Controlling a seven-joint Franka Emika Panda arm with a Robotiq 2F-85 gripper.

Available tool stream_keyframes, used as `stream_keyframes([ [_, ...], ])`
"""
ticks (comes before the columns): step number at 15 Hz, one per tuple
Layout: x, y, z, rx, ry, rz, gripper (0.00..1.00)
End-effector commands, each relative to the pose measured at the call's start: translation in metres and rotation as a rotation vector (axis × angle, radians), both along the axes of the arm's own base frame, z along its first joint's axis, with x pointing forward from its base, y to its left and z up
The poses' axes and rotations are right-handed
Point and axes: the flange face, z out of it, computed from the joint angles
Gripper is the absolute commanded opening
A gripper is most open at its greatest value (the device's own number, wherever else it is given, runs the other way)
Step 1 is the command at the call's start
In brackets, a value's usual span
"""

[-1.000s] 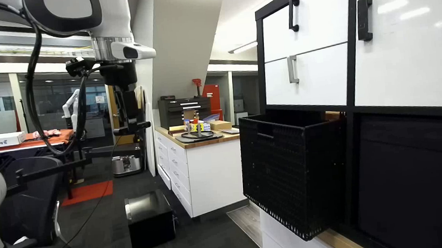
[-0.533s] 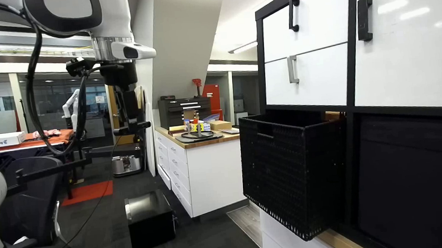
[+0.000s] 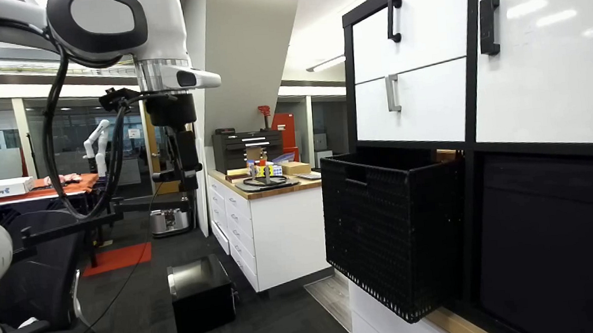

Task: Push the black container underneath the cabinet

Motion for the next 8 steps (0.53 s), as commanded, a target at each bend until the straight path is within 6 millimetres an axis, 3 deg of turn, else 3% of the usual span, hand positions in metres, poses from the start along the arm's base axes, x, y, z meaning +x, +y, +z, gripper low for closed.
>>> stream_keyframes([
  [1, 0.024, -0.017, -0.025, -0.063, -0.020, 0.004, 1.00],
  [8, 0.082, -0.047, -0.070, -0.192, -0.139, 0.048, 1.00],
])
